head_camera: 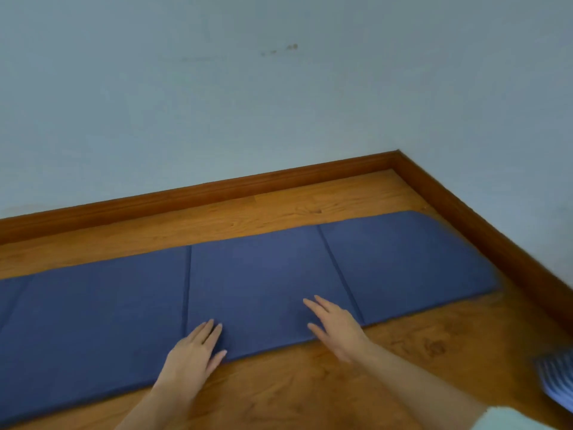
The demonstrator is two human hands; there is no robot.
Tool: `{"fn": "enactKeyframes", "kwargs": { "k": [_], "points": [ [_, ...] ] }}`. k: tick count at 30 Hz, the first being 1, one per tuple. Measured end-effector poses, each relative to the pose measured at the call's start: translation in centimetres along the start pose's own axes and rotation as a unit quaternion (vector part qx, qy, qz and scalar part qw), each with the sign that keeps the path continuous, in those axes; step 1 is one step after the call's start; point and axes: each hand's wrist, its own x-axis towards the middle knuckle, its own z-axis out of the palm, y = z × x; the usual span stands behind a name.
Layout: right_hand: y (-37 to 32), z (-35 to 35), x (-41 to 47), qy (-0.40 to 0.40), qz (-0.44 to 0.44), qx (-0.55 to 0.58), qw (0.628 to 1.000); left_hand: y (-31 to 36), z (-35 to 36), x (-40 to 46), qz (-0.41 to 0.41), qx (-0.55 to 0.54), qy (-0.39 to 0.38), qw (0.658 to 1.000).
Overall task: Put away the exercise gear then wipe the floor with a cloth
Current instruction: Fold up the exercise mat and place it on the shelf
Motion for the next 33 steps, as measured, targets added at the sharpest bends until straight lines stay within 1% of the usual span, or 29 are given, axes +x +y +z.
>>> {"fn": "enactKeyframes", "kwargs": {
  "k": [2, 5, 6, 7, 9, 10, 11, 13, 16, 17, 18, 19, 21, 22, 23, 25, 27, 29, 31, 33],
  "points": [
    [2.4, -0.7, -0.9, 0.079, 0.085, 0.059, 0.992, 2.2, -0.6, 1.2, 0.042, -0.018, -0.027, 0.999],
    [6.5, -1.0, -2.9, 0.141, 0.240, 0.070, 0.958, 5.3, -0.7, 3.0, 0.081, -0.017, -0.052, 0.995],
    [7.5, -0.9, -3.5, 0.163, 0.289, 0.095, 0.939, 6.3, -0.6, 3.6, 0.084, -0.019, -0.059, 0.995],
    [8.2, -0.9, -3.8, 0.185, 0.333, 0.147, 0.913, 7.2, -0.3, 4.1, 0.087, -0.024, -0.065, 0.994],
    [9.0, -1.2, -3.9, 0.228, 0.406, 0.281, 0.839, 9.0, 0.3, 5.1, 0.087, -0.045, -0.075, 0.992],
    [9.4, -1.4, -3.7, 0.236, 0.431, 0.332, 0.805, 9.8, 0.6, 5.5, 0.083, -0.057, -0.078, 0.992],
    [9.8, -1.6, -3.5, 0.233, 0.448, 0.362, 0.783, 10.5, 0.9, 5.8, 0.082, -0.064, -0.078, 0.991],
    [10.6, -1.5, -3.2, 0.219, 0.459, 0.391, 0.767, 11.6, 1.2, 6.3, 0.094, -0.065, -0.071, 0.991],
    [11.3, -1.0, -2.4, 0.237, 0.444, 0.460, 0.732, 12.5, 1.4, 6.9, 0.111, -0.054, -0.047, 0.991],
    [11.4, -0.9, -2.1, 0.248, 0.437, 0.495, 0.709, 12.4, 1.5, 7.0, 0.118, -0.048, -0.046, 0.991],
    [11.4, -0.8, -1.9, 0.264, 0.433, 0.538, 0.673, 12.3, 1.7, 7.1, 0.129, -0.040, -0.042, 0.990],
    [11.4, -0.8, -1.7, 0.287, 0.430, 0.584, 0.626, 12.0, 1.8, 7.0, 0.149, -0.027, -0.026, 0.988],
    [11.3, -1.3, -1.3, 0.330, 0.435, 0.655, 0.523, 11.4, 2.2, 7.2, 0.165, -0.022, -0.041, 0.985],
    [11.5, -1.6, -1.1, 0.338, 0.437, 0.677, 0.486, 11.2, 2.6, 7.3, 0.162, -0.024, -0.052, 0.985],
    [11.7, -1.9, -0.9, 0.339, 0.433, 0.693, 0.467, 11.0, 2.8, 7.3, 0.151, -0.022, -0.059, 0.987],
    [12.2, -2.8, -0.4, 0.343, 0.405, 0.707, 0.468, 10.9, 2.9, 7.2, 0.139, -0.032, -0.065, 0.988],
    [12.4, -3.7, 0.1, 0.356, 0.382, 0.708, 0.475, 10.8, 3.4, 7.5, 0.172, -0.044, -0.045, 0.983],
    [12.2, -4.3, 0.4, 0.369, 0.369, 0.703, 0.484, 10.7, 3.4, 7.7, 0.178, -0.065, -0.043, 0.981],
    [11.7, -4.8, 0.4, 0.382, 0.351, 0.687, 0.508, 10.6, 2.8, 7.9, 0.177, -0.073, -0.062, 0.980],
    [10.9, -5.8, 0.1, 0.391, 0.322, 0.667, 0.546, 10.0, 2.1, 7.7, 0.193, -0.066, -0.065, 0.977]
  ]
}}
